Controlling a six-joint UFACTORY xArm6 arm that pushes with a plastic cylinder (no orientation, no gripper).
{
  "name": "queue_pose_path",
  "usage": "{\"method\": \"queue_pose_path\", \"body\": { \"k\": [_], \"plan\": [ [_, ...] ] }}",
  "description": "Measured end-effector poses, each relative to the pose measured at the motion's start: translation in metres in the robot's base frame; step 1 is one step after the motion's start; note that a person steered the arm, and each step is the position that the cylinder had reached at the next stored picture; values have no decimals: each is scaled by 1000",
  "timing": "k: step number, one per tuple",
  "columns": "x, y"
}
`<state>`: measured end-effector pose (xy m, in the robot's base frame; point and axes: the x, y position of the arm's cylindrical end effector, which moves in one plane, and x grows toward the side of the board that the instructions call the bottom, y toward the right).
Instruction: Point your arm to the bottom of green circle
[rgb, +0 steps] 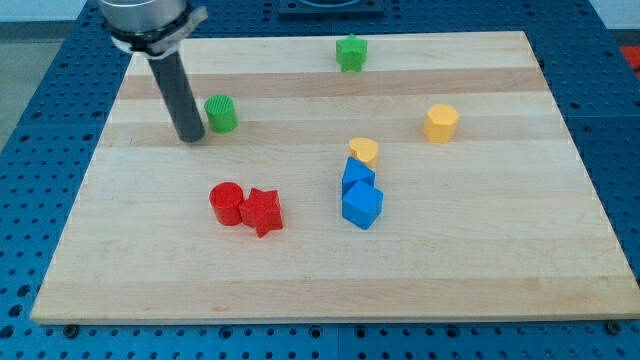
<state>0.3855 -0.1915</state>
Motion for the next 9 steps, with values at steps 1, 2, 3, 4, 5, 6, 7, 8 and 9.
{"method": "queue_pose_path", "body": {
  "k": [1, 2, 3, 4, 5, 6, 7, 8, 9],
  "plan": [
    [-37, 19],
    [-65, 82],
    [-85, 129],
    [-94, 136],
    [-99, 121],
    [-128, 99],
    [-127, 41],
    [-106, -6],
    [-80, -32]
  ]
}}
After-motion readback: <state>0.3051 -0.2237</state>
